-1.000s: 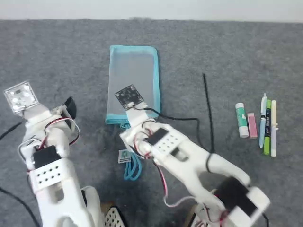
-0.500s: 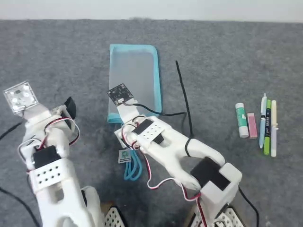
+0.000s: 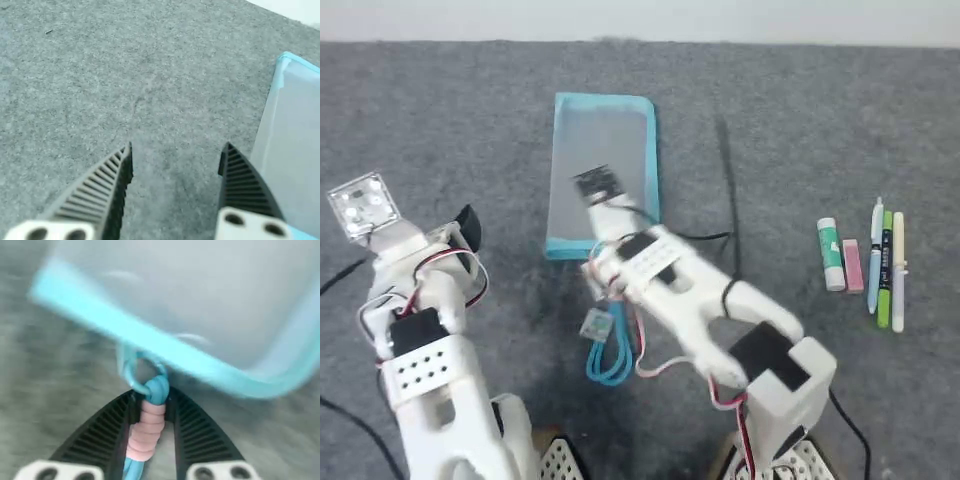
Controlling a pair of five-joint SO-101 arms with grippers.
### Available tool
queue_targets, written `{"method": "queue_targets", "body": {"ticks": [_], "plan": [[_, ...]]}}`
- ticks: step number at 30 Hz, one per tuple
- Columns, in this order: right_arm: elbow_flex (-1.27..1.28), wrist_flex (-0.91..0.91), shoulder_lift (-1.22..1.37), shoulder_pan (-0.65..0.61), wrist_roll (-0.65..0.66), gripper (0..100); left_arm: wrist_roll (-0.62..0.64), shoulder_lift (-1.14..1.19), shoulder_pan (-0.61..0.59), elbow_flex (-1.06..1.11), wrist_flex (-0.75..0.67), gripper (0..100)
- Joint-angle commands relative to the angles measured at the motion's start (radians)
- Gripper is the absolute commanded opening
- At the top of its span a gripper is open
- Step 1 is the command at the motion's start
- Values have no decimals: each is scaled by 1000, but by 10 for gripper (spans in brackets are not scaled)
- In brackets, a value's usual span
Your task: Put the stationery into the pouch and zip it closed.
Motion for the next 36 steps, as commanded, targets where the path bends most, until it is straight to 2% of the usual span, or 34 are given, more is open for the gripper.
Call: {"method": "queue_targets", "body": {"ticks": [1,6,8,12,14,18,26,33,36], "plan": [[-75,168,-1,160,144,38,12,-21,0,-59,-38,261],[-81,214,-5,294,258,39,14,-21,0,-59,-40,261],[-81,217,-8,302,301,44,14,-21,0,-59,-38,261],[-84,254,-10,282,359,155,14,-21,0,-58,-37,261],[-80,260,-12,275,385,176,14,-21,0,-58,-37,261],[-60,251,-44,283,391,134,14,-21,0,-56,-37,261],[186,99,-237,288,367,134,11,-21,69,-42,-35,261],[236,71,-248,297,371,129,11,-21,72,-42,-35,261],[245,45,-248,295,371,46,11,-21,74,-41,-35,261]]}}
